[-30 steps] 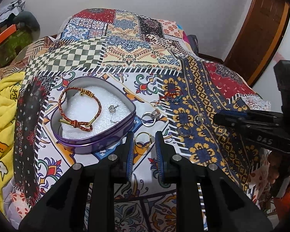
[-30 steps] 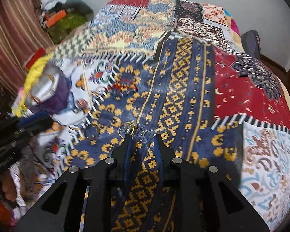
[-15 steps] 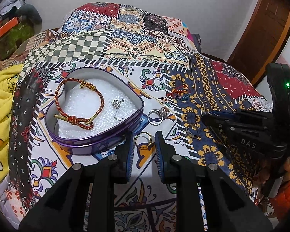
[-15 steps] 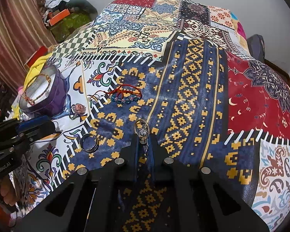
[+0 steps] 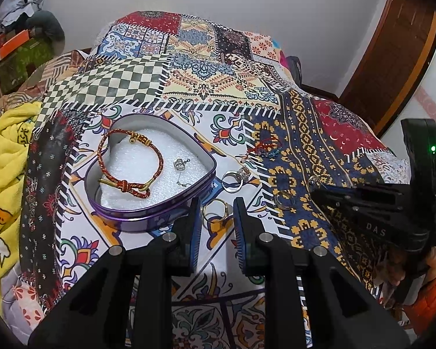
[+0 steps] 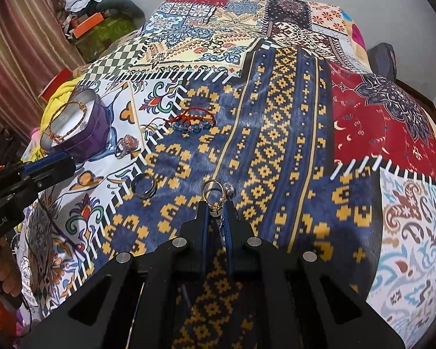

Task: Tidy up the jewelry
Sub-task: 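Carry the gold earring toward the heart tin with the right gripper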

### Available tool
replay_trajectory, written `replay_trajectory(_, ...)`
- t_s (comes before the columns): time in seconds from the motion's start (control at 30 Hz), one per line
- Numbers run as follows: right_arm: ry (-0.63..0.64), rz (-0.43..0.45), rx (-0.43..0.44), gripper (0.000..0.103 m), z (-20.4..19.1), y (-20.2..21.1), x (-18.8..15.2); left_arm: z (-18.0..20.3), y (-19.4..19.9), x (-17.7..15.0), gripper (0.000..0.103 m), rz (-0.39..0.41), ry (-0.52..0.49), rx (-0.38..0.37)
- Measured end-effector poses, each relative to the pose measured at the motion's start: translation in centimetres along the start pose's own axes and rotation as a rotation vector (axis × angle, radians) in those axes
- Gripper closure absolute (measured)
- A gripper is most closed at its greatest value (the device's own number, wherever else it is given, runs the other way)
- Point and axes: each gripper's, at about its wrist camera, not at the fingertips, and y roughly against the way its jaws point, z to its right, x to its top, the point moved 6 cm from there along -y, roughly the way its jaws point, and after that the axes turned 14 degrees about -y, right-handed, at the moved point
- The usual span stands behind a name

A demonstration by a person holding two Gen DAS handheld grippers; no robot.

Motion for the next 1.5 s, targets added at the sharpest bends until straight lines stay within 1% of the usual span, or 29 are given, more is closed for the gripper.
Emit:
replay_trajectory(0.23, -0.008, 0.004, 0.001, 0.094, -0.1, 0.5, -0.7, 0.7, 0.8, -0.2, 0.083, 0.006, -0.01, -0.003)
replay_trajectory(0.37, 0.008, -0.016, -0.014, 0.094, -0.2, 0.6, -1.0, 0.7, 1.0, -0.1, 0.083, 0.009, -0.009, -0.003)
replay_trajectory(0.63, -0.003, -0.04, 0.007, 0.094, 0.2, 1.0, -1.5, 0.8, 1.1, -0.4, 0.083, 0.002, -0.007, -0.003)
replay_trajectory(0.8, 0.038, -0.014, -0.021, 0.094, 0.0, 1.1, -2.0, 0.9, 0.9, -0.6, 0.083, -0.004, -0.006, -0.007)
replay_trajectory(0.93, 0.037, -0.002, -0.025, 0.095, -0.1, 0.7, -1.8, 0.9, 0.8, -0.6, 0.083, -0.006, -0.004, -0.006)
replay_trajectory(1.07, -0.01, 0.0, 0.007, 0.097, 0.1, 1.0, -1.3, 0.8, 0.5, -0.8, 0.083, -0.014, 0.002, -0.008)
replay_trajectory(1.13, -0.026, 0.015, 0.035, 0.097, 0.1, 1.8, -0.9, 0.9, 0.6, -0.9, 0.083, -0.013, 0.0, -0.008)
replay_trajectory(1.33, -0.021, 0.09, 0.06, 0.097, -0.8, 4.3, 0.5, 0.7, 1.2, -0.7, 0.083, -0.002, -0.002, 0.001)
replay_trajectory(1.5, -0.022, 0.135, 0.083, 0.097, -1.3, 6.0, 1.8, 0.7, 1.5, -0.4, 0.083, 0.007, 0.005, 0.001)
